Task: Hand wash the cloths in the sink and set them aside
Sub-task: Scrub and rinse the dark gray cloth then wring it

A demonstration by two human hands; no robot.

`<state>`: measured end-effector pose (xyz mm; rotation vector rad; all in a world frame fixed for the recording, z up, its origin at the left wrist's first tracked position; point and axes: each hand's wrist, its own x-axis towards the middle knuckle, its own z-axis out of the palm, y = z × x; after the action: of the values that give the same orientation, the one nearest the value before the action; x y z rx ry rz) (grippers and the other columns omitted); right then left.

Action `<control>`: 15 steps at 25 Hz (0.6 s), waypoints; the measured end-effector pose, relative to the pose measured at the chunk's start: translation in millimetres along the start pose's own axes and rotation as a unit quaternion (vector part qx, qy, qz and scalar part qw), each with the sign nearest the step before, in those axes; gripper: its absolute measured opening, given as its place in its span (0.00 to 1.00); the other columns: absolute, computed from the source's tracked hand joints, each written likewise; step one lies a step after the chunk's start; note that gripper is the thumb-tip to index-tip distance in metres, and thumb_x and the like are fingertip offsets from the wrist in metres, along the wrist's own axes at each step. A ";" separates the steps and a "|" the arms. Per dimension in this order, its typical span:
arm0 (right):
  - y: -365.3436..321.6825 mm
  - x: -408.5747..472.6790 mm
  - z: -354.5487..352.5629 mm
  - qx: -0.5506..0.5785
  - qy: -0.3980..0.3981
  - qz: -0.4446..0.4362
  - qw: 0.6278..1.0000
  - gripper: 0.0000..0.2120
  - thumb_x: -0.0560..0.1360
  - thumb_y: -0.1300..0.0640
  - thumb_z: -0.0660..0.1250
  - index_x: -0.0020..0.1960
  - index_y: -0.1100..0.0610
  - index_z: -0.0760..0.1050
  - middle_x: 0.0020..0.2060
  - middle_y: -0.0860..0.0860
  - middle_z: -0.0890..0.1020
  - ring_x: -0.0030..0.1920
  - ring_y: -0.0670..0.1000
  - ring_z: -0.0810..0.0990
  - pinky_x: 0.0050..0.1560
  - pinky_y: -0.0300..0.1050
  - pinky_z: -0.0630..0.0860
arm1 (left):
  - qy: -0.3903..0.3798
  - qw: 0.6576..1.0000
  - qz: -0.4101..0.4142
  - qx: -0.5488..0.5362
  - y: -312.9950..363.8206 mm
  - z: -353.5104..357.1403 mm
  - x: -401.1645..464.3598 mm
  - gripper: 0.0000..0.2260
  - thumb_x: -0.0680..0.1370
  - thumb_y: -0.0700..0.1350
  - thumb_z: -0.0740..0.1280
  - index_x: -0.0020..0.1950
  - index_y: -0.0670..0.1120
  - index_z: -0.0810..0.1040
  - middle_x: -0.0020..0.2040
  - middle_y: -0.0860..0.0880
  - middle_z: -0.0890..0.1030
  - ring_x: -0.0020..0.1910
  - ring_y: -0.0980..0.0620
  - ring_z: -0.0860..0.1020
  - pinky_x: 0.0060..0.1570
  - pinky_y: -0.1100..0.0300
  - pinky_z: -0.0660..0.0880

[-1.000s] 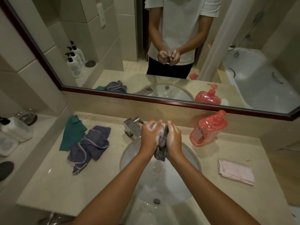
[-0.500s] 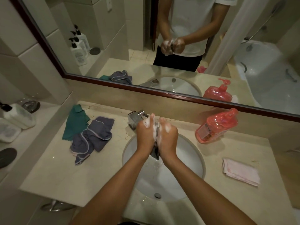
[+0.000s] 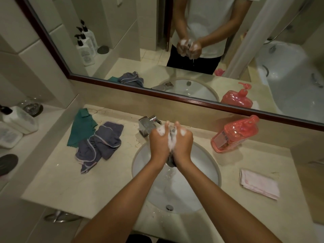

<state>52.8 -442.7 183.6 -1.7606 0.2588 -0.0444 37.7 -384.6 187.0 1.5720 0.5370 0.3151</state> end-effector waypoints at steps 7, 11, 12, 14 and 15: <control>1.3 2.7 13.1 0.021 -0.008 0.039 0.999 0.26 0.84 0.52 0.61 0.27 0.55 0.68 0.23 0.49 0.72 0.27 0.48 0.69 0.33 0.43 0.66 | -0.003 1.000 -0.002 0.010 -7.0 -8.9 -6.9 0.19 0.85 0.49 0.61 0.33 0.48 0.72 0.25 0.56 0.76 0.25 0.64 0.74 0.27 0.72 0.67; 12.1 -31.8 23.2 0.032 -0.034 0.047 0.998 0.25 0.83 0.52 0.62 0.27 0.53 0.70 0.23 0.49 0.75 0.28 0.48 0.73 0.33 0.43 0.70 | 0.028 0.999 -0.030 0.003 -2.2 -23.1 16.4 0.19 0.85 0.48 0.61 0.35 0.43 0.72 0.26 0.53 0.73 0.24 0.62 0.71 0.27 0.70 0.65; 8.9 -26.7 23.1 0.030 -0.029 0.050 0.998 0.25 0.83 0.53 0.62 0.27 0.54 0.70 0.24 0.51 0.74 0.28 0.49 0.72 0.33 0.43 0.69 | 0.023 0.999 -0.035 0.008 -2.9 -22.3 11.3 0.18 0.85 0.49 0.61 0.37 0.42 0.74 0.27 0.53 0.74 0.25 0.61 0.72 0.27 0.71 0.65; -3.5 -4.0 20.8 0.040 -0.011 0.048 0.998 0.25 0.84 0.54 0.61 0.28 0.55 0.68 0.24 0.51 0.72 0.26 0.46 0.69 0.31 0.42 0.66 | 0.003 1.000 -0.023 0.007 -5.6 -17.0 -2.6 0.18 0.85 0.49 0.61 0.36 0.44 0.76 0.26 0.55 0.77 0.27 0.62 0.75 0.28 0.73 0.67; -7.5 -0.4 21.4 0.045 -0.006 0.047 0.998 0.25 0.84 0.54 0.61 0.28 0.54 0.68 0.23 0.50 0.71 0.24 0.44 0.69 0.30 0.41 0.66 | 0.001 1.000 -0.012 0.002 -3.5 -16.6 -4.4 0.19 0.85 0.48 0.60 0.35 0.48 0.75 0.25 0.56 0.77 0.26 0.64 0.76 0.28 0.73 0.67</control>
<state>57.2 -420.6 186.5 -1.6570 0.3256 0.0228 25.1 -372.6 185.5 1.5671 0.5580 0.2968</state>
